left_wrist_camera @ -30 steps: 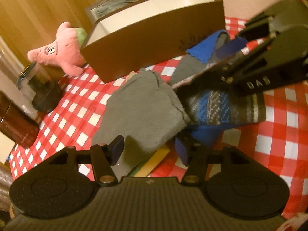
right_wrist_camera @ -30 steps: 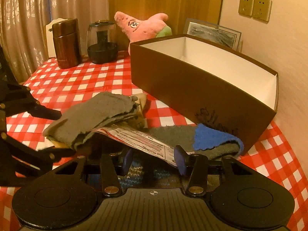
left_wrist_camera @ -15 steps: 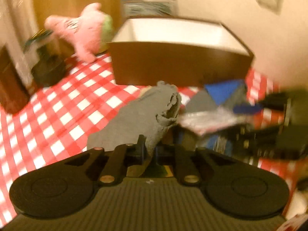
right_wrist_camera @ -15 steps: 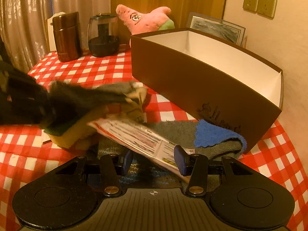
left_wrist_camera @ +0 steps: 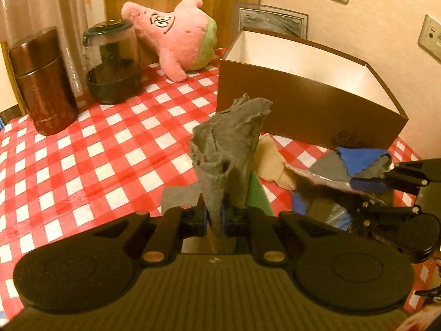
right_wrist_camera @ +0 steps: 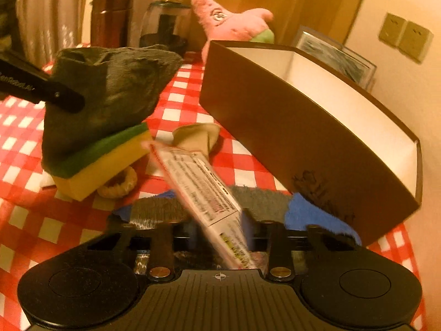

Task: Organize soft objects
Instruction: 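Grasp the grey cloth with the left tool while the right tool grasps the orange packet, then carry the grey cloth into the box and release it while the right tool holds the packet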

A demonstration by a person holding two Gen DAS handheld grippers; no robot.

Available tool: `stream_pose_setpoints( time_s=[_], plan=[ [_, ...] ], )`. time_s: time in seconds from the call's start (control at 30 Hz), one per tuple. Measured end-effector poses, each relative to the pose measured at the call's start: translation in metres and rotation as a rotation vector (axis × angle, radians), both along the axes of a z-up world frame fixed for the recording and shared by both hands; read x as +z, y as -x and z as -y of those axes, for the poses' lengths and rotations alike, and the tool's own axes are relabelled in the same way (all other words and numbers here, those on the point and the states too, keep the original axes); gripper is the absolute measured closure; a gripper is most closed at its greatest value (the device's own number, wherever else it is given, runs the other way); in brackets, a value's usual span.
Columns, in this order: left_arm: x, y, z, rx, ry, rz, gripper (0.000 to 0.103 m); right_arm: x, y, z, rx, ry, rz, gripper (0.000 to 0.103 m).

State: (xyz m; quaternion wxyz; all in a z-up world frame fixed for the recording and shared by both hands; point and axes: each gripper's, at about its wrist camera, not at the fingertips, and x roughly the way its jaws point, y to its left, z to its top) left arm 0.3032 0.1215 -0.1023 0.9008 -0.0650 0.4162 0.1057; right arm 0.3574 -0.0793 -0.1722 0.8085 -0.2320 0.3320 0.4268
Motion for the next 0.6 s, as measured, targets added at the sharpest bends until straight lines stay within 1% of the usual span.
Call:
stream_pose_setpoints(
  time_s=[0.03, 0.1, 0.27, 0.4, 0.5, 0.6],
  plan=[
    [0.001, 0.001, 0.001, -0.004, -0.003, 0.004, 0.095, 0.000, 0.000, -0.001, 0.002, 0.006, 0.012, 0.083],
    [0.003, 0.001, 0.000, -0.001, -0.003, 0.012, 0.096, 0.002, 0.000, 0.000, -0.001, 0.005, 0.045, 0.089],
    [0.019, 0.007, -0.008, 0.015, -0.008, 0.044, 0.097, 0.013, -0.012, 0.013, -0.046, -0.040, 0.072, 0.100],
    [0.037, 0.012, -0.015, 0.028, -0.030, 0.084, 0.097, 0.028, -0.023, 0.026, -0.082, -0.084, 0.074, 0.101],
    [0.049, 0.014, -0.019, 0.038, -0.031, 0.105, 0.098, 0.040, -0.028, 0.034, -0.101, -0.102, 0.089, 0.101],
    [0.059, 0.016, -0.020, 0.044, -0.042, 0.121, 0.098, 0.051, -0.031, 0.043, -0.128, -0.133, 0.068, 0.101]
  ],
)
